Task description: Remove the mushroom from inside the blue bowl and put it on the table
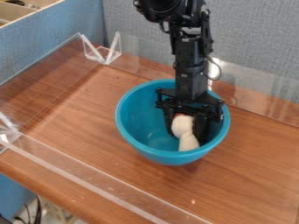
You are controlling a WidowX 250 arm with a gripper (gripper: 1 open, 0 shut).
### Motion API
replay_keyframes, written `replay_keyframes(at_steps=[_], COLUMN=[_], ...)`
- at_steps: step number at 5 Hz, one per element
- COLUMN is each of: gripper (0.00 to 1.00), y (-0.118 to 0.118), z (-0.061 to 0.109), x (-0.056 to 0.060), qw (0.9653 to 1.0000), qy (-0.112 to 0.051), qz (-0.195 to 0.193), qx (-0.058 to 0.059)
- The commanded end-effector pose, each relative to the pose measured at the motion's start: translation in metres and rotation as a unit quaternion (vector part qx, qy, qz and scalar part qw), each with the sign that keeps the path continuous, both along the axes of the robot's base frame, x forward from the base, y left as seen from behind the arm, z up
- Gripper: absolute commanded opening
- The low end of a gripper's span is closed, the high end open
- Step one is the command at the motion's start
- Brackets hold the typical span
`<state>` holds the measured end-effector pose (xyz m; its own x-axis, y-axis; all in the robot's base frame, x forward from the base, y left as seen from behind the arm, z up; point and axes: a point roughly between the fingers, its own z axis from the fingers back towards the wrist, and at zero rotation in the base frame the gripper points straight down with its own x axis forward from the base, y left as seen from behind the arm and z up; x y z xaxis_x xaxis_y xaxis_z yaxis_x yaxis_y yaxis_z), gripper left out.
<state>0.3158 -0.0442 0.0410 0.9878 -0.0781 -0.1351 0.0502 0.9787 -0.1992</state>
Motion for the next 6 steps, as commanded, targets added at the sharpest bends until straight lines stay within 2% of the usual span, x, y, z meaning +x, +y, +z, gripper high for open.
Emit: replay_keyframes(at_steps=[1,2,3,4,6], gripper=[0.00,0.00,0.00,0.00,0.00], y=[0.015,0.045,0.064,0.064,0.079], z=[0.037,0.052,0.055,0.057,0.063], x=[0.016,0.017,0.010,0.007,0.002], qw=[0.9988,0.9986,0.9986,0.9980,0.9949], qy=[-0.048,-0.051,-0.051,-0.057,-0.070], qz=[-0.011,-0.010,-0.012,-0.029,-0.072], qx=[-0.005,-0.006,-0.001,-0.004,-0.011])
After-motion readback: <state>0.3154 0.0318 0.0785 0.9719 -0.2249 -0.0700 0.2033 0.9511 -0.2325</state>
